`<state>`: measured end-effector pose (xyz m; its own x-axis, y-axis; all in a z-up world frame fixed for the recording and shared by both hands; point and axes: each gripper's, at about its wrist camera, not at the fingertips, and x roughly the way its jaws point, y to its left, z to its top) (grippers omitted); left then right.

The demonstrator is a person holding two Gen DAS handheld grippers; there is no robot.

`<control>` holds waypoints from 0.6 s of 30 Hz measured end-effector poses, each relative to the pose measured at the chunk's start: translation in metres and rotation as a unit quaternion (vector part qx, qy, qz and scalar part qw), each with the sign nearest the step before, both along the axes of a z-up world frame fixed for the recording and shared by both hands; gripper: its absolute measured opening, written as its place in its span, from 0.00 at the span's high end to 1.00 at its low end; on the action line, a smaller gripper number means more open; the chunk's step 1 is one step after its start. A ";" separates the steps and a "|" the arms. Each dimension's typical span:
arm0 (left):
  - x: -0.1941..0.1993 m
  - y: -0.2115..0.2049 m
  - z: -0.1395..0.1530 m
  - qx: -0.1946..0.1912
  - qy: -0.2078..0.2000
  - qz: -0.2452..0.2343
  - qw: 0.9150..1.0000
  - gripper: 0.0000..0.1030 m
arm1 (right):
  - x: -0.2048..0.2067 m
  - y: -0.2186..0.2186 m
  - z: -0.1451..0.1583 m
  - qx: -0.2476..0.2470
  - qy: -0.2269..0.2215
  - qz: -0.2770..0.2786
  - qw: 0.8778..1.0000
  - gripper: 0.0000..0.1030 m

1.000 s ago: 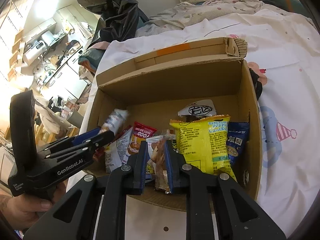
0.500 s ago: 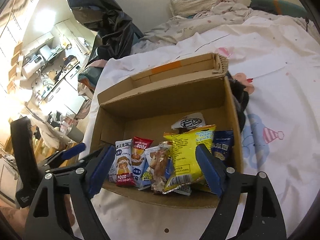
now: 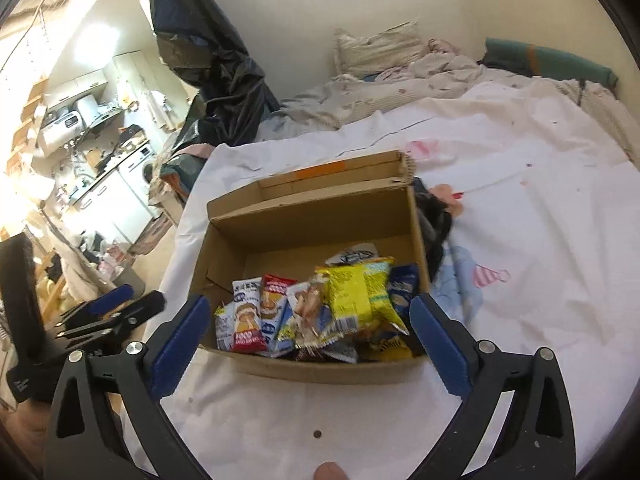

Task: Organize snacks

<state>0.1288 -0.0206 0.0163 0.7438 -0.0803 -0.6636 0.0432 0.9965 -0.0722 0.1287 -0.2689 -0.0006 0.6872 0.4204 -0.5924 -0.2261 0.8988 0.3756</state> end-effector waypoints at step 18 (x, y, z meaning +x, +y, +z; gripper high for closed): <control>-0.078 0.009 0.007 0.017 -0.047 0.029 0.998 0.02 | -0.080 0.012 0.004 -0.055 -0.055 -0.044 0.996 0.00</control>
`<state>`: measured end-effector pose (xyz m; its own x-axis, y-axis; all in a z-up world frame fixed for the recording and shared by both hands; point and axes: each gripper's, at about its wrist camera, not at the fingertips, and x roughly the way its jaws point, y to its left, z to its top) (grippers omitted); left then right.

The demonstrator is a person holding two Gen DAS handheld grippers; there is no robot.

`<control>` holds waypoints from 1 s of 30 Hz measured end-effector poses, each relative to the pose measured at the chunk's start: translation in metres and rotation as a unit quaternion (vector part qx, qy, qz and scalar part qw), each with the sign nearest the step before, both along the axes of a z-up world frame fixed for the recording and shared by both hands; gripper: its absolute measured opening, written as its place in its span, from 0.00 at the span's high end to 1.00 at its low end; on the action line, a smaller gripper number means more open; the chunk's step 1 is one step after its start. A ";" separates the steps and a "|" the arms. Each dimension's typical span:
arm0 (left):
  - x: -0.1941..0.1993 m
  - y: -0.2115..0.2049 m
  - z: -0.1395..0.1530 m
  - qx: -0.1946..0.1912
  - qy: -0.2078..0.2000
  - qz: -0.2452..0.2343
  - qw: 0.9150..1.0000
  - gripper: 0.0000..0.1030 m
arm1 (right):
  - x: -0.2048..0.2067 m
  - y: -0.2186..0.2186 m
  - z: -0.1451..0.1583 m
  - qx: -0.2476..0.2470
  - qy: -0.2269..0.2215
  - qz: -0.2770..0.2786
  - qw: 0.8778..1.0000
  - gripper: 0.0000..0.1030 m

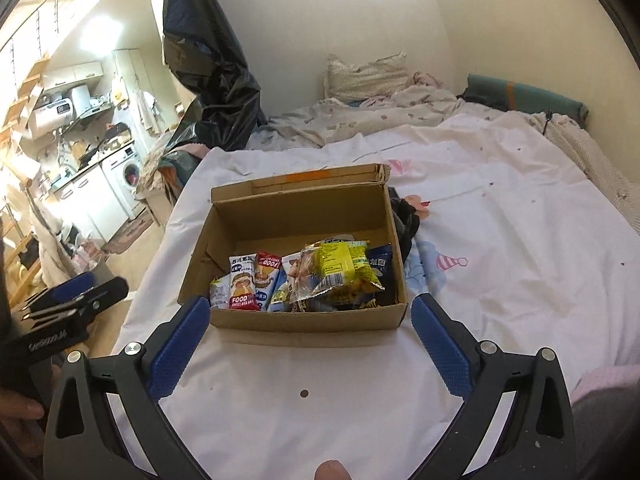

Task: Organize snacks

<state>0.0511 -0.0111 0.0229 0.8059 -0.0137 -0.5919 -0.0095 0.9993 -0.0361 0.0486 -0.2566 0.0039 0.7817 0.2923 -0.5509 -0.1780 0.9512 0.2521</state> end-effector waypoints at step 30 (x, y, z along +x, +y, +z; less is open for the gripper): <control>-0.005 -0.003 -0.009 0.001 -0.014 0.012 1.000 0.00 | 0.005 0.014 -0.017 -0.057 -0.008 -0.036 0.998 0.00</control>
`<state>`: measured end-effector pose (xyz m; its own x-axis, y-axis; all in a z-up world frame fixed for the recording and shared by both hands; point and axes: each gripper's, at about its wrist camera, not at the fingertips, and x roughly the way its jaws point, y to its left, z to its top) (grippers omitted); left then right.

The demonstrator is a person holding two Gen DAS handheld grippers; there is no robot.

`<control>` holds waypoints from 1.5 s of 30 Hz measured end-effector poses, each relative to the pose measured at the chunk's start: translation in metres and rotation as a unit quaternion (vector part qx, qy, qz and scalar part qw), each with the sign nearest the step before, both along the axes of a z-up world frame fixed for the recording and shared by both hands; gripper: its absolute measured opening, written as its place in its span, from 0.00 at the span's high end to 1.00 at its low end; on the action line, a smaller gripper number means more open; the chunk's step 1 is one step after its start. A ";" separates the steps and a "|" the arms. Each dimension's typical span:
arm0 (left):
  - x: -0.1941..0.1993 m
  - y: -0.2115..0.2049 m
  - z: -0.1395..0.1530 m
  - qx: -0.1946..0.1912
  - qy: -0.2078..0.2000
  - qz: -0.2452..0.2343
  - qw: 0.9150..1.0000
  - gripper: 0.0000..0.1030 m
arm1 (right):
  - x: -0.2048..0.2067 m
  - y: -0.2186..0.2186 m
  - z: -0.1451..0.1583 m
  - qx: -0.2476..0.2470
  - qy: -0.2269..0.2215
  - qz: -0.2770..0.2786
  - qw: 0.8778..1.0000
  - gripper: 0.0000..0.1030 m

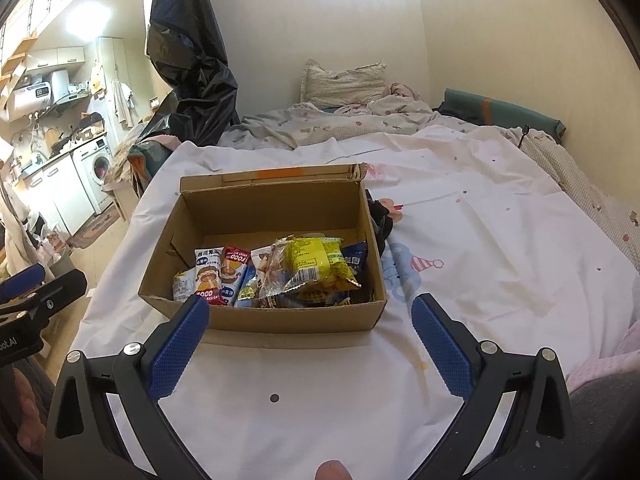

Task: Organize snacks

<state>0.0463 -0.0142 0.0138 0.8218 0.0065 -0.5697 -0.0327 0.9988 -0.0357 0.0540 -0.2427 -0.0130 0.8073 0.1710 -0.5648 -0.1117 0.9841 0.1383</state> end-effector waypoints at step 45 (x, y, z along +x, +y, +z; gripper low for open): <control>0.000 -0.004 0.001 0.003 0.005 -0.003 1.000 0.00 | 0.004 -0.008 0.000 0.016 0.002 -0.009 1.000 0.00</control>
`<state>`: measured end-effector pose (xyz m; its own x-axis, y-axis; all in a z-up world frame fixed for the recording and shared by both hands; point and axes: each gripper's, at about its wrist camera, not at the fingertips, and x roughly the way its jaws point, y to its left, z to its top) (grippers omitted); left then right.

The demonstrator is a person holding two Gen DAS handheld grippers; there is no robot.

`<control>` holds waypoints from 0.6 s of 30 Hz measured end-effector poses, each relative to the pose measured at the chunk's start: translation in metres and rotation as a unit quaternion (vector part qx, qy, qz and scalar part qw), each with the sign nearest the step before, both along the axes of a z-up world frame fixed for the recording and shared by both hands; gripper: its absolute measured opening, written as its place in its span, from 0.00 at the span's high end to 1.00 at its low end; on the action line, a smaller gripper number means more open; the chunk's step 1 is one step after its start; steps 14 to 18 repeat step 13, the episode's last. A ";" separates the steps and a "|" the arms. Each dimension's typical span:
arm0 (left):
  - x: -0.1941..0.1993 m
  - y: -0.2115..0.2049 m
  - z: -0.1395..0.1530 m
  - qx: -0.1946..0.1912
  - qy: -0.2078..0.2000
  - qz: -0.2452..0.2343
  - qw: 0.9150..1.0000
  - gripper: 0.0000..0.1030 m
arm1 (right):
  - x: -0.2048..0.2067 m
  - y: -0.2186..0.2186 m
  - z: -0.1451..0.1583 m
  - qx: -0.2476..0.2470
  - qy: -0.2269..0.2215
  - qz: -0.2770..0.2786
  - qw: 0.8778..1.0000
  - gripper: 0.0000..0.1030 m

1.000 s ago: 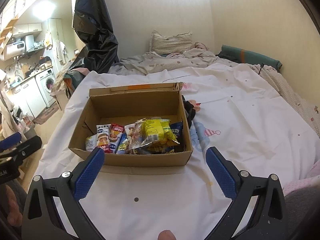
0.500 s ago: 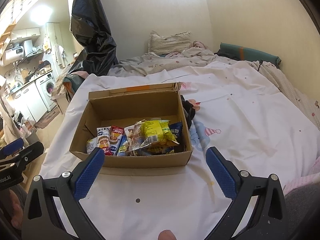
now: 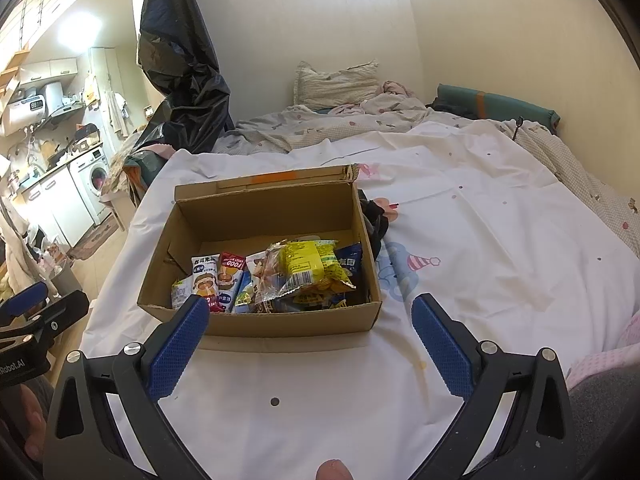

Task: Organize snacks

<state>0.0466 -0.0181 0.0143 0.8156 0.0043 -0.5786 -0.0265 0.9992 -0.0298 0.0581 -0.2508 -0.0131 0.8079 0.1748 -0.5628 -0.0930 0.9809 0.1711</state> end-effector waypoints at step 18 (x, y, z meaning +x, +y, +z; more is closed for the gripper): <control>0.002 0.001 -0.010 -0.009 0.010 -0.010 1.000 0.00 | 0.000 0.000 0.000 0.000 0.000 0.001 1.000 0.00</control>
